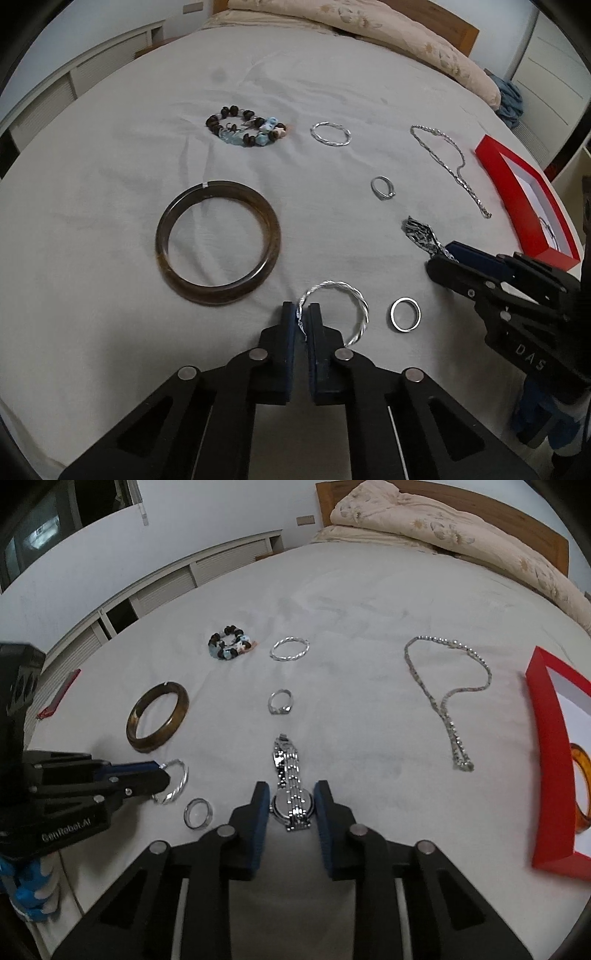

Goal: Organize jewelry
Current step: 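Grasp the twisted silver bangle with the left gripper while the right gripper grasps the silver watch, then carry the twisted bangle and watch over the red box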

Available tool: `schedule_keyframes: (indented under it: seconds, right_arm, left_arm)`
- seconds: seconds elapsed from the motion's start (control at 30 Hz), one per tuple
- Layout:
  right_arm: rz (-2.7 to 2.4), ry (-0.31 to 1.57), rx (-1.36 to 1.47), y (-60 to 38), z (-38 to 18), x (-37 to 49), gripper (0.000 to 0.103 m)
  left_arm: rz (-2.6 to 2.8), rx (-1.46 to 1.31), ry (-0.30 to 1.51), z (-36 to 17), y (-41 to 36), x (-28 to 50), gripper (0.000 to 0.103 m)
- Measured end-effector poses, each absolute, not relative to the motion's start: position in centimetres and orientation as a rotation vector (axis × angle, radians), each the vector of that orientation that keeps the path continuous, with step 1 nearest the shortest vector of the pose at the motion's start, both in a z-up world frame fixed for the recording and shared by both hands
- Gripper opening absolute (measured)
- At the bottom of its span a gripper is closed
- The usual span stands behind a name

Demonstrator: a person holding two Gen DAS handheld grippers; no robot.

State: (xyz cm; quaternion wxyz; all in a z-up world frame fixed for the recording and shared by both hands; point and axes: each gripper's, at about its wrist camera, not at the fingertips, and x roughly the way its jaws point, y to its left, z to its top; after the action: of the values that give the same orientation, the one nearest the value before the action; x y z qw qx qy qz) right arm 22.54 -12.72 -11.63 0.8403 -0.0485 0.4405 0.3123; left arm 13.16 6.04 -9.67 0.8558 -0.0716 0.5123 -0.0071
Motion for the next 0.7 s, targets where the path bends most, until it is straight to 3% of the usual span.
schedule_keyframes:
  seconds: [0.3, 0.7]
  right_arm:
    - [0.652, 0.926, -0.066, -13.7, -10.8, 22.2, 0.023]
    - [0.594, 0.863, -0.031, -17.8, -5.6, 19.1, 0.023]
  left_arm:
    - [0.008, -0.12, 1.068, -8.8, 5.4, 12.8, 0.003]
    - [0.009, -0.096, 1.008, -4.9, 3.7, 11.7, 0.003]
